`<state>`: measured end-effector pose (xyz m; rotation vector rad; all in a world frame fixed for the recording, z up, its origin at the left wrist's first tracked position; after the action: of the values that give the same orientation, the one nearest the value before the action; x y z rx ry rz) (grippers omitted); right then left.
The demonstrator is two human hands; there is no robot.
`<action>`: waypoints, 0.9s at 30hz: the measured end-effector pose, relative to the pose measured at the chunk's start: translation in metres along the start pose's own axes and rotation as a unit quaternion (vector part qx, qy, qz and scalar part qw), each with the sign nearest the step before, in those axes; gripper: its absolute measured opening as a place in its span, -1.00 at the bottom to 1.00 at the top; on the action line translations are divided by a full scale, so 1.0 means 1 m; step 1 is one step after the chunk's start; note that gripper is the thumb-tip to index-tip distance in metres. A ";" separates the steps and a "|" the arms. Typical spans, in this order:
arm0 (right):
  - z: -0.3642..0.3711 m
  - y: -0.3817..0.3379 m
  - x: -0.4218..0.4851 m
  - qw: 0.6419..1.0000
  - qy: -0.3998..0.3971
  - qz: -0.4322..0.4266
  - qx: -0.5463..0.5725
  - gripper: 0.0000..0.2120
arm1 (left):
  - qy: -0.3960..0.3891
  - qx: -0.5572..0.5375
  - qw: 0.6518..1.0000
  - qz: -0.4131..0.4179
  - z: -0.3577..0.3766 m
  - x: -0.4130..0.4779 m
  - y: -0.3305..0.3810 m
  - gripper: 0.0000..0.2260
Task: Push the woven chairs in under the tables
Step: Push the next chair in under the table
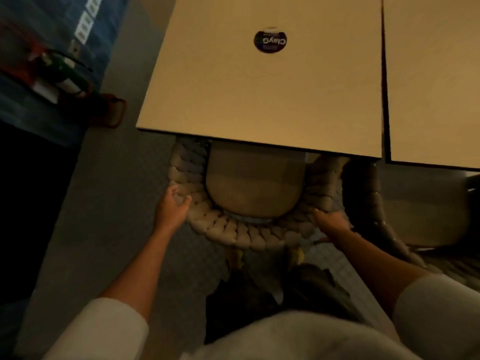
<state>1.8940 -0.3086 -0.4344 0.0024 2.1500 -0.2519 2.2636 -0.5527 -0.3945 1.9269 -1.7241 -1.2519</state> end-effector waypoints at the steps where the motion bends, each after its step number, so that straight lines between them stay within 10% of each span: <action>1: 0.007 0.002 0.008 1.000 0.011 0.006 0.016 -0.11 | 0.008 0.016 1.000 0.004 -0.004 0.019 -0.003 -0.47; 6: 0.040 0.018 0.065 0.996 0.049 0.046 0.054 0.01 | 0.005 0.021 1.000 -0.004 -0.003 0.101 -0.017 -0.31; 16: 0.057 -0.003 0.015 0.994 0.108 0.016 -0.030 -0.41 | -0.009 0.040 0.996 -0.075 0.027 0.138 -0.048 -0.22; 27: 0.030 0.000 0.009 0.995 0.085 0.006 -0.055 -0.27 | -0.046 0.068 0.990 -0.118 0.020 0.101 -0.082 -0.13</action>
<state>1.9140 -0.3146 -0.4577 -0.0277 2.3298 -0.1283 2.2967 -0.6162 -0.5047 2.2397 -1.7036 -1.3552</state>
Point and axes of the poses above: each hand's wrist, its own x-axis towards the middle knuckle, its own z-axis out of the palm, y = z × x, the point moved 1 cm from there along x, towards the middle knuckle, and after that the axes turned 11 degrees about -x, right-handed, at the moved point
